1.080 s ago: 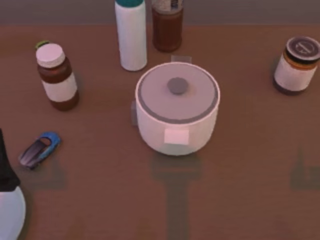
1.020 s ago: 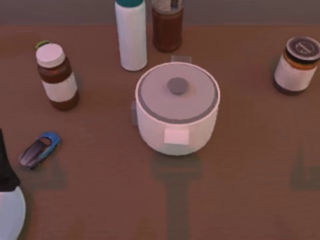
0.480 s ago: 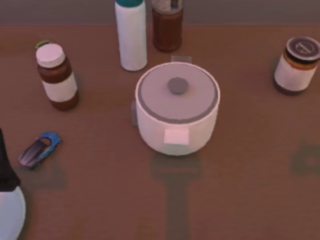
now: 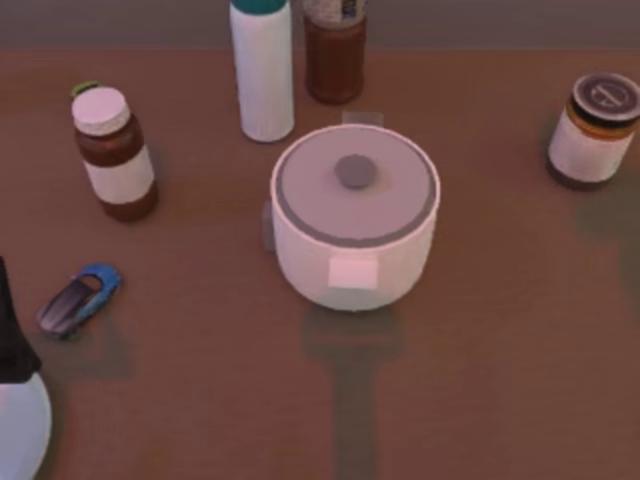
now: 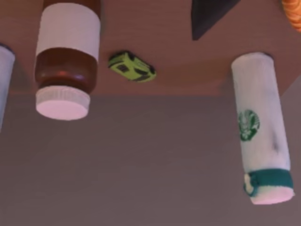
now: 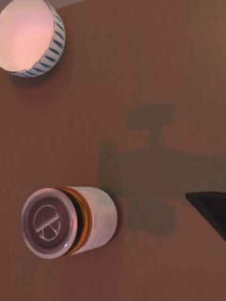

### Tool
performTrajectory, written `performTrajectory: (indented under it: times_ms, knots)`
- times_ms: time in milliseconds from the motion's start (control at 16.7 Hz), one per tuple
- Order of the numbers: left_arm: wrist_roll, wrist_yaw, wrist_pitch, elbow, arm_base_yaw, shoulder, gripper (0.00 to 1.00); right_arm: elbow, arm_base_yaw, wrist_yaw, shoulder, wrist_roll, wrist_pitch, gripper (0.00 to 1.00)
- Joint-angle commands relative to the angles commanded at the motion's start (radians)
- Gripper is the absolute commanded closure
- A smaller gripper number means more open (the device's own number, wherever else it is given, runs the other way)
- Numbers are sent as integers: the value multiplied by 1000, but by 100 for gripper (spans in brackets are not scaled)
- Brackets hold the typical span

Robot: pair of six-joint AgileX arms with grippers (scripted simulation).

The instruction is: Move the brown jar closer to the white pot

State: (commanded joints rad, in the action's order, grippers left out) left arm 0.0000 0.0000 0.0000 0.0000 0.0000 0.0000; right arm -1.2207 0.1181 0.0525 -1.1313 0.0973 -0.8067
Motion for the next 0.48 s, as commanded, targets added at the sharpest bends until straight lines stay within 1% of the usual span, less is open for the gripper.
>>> performTrajectory:
  times_ms: [240,480]
  knots:
    - [0,0,0,0,0,0,0,-409,9,-5,-428,70,-250,0]
    - [0,0,0,0,0,0,0,-739,-1,-23,-798,150,-443,0]
